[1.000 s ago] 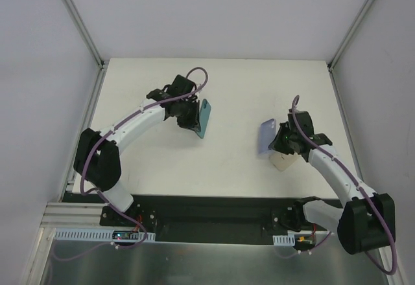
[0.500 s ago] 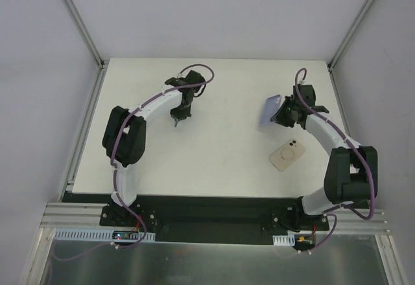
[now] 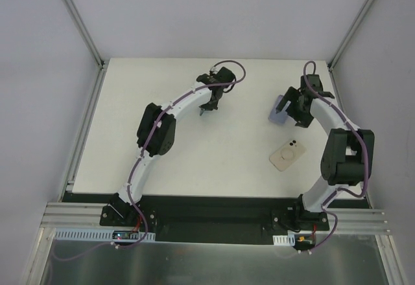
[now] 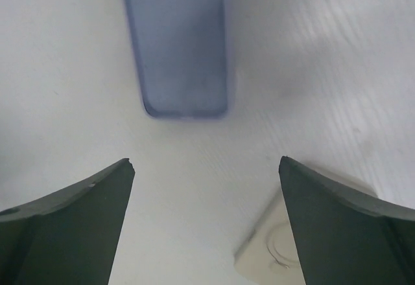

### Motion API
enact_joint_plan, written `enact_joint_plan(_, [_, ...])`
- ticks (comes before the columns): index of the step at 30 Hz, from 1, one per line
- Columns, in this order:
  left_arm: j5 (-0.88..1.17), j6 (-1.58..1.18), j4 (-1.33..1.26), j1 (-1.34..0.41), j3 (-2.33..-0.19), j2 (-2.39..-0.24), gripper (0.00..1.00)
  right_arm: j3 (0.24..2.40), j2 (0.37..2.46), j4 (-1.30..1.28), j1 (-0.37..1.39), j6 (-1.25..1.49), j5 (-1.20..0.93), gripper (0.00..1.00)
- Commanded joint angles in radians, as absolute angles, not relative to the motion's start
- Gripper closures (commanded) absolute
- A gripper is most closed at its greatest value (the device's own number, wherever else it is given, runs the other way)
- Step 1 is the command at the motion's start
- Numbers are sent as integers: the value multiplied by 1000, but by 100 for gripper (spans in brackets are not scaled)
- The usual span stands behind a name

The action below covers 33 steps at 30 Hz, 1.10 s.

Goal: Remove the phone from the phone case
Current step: Place the phone case at the center of the board, then place the phone at the center of the board, then pick up the phone at the center of the board.

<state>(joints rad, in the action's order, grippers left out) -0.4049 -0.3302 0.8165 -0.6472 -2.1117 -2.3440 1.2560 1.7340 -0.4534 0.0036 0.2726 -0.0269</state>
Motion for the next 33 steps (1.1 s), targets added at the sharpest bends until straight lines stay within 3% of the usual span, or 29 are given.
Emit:
enact_joint_plan(1, [-437, -308, 856, -661, -2201, -2362, 96, 1136, 1483, -600, 3, 238, 162, 4])
enact_joint_plan(6, [-407, -328, 856, -663, -2253, -2411, 85, 956, 1312, -641, -18, 290, 157, 4])
enact_joint_plan(9, [-342, -345, 854, -667, -2278, -2424, 59, 827, 1201, -663, -18, 317, 141, 4])
enact_joint_plan(17, [-183, -353, 835, -669, -2271, -2312, 28, 651, 1028, -623, -2, 544, 95, 4])
enact_joint_plan(19, [-135, -379, 824, -669, -2220, -2223, 27, 634, 1041, -606, -2, 586, 87, 4])
enact_joint_plan(26, [81, -515, 531, -678, -1555, -1847, 26, 725, 1215, -561, 101, 686, 89, 4])
enact_joint_plan(33, [134, -512, 462, -676, -1358, -1672, 27, 873, 1474, -663, 166, 683, 158, 4])
